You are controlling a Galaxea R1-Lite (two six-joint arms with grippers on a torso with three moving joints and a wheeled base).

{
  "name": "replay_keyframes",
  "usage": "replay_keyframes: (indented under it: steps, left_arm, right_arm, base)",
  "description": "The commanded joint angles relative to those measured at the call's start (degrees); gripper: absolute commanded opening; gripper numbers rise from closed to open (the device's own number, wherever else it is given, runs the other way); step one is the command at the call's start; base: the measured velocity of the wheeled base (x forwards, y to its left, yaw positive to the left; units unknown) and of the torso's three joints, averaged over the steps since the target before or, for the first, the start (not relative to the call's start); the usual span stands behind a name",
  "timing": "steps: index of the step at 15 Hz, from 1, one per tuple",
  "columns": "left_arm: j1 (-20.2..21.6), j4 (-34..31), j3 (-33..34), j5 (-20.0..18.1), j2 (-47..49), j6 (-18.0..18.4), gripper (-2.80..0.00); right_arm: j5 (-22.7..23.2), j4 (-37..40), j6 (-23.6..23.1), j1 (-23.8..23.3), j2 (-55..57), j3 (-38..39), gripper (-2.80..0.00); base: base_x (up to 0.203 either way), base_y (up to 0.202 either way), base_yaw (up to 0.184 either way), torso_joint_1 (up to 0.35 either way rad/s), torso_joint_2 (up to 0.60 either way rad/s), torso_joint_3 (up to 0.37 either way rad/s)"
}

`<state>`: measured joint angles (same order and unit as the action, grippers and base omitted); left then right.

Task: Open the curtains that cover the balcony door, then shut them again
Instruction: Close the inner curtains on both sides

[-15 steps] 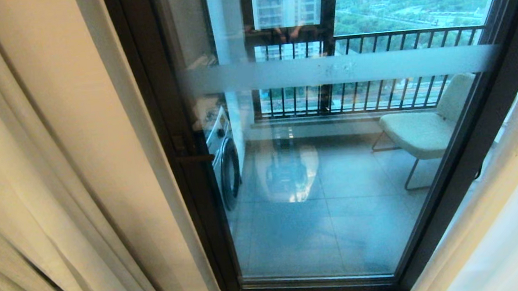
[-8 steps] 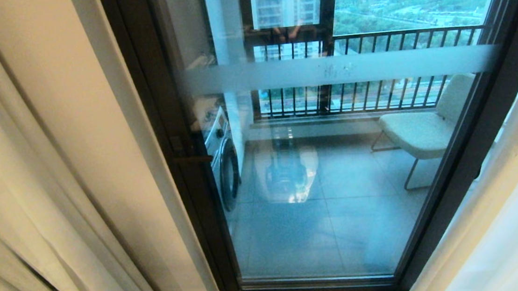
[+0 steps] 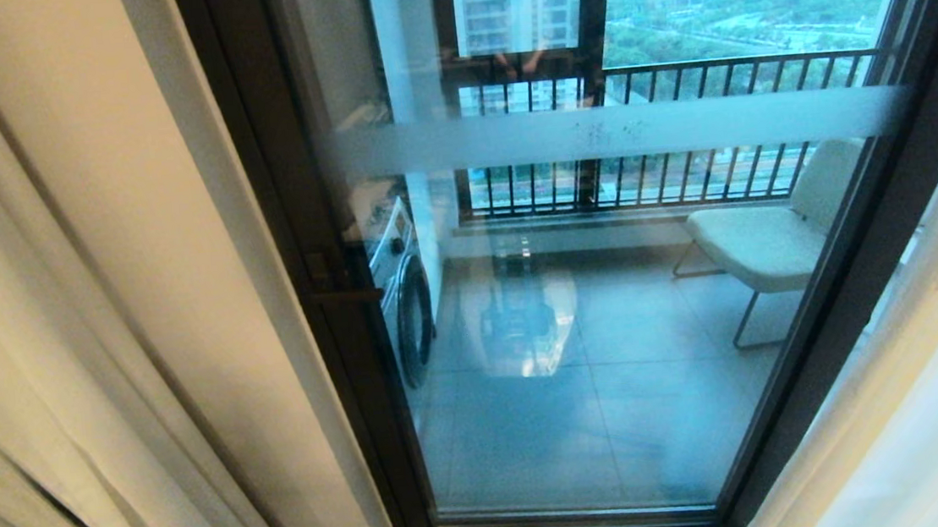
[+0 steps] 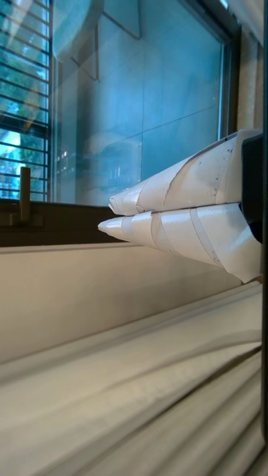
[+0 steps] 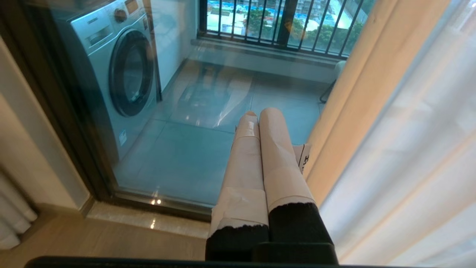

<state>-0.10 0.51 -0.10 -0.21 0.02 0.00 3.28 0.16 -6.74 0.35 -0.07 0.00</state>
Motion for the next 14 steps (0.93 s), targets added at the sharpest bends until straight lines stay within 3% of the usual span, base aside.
replay_keyframes:
  steps: [1, 5, 14]
  left_arm:
    - [0.01, 0.02, 0.01, 0.03, -0.02, 0.0, -2.8]
    - [0.01, 0.02, 0.01, 0.21, -0.02, 0.09, -2.8]
    - [0.01, -0.07, 0.01, 0.21, -0.02, 0.09, -2.8]
  right_arm:
    - [0.06, 0.01, -0.03, 0.0, 0.07, 0.0, -2.8]
    - [0.06, 0.01, -0.03, 0.0, 0.07, 0.0, -2.8]
    - [0.06, 0.01, -0.03, 0.0, 0.07, 0.0, -2.8]
  base:
    - [0.177, 0.0, -0.004, 0.014, 0.0, -0.002]
    - [0.165, 0.0, -0.001, 0.01, 0.0, 0.003]
    - [0.0, 0.0, 0.0, 0.0, 0.0, 0.0]
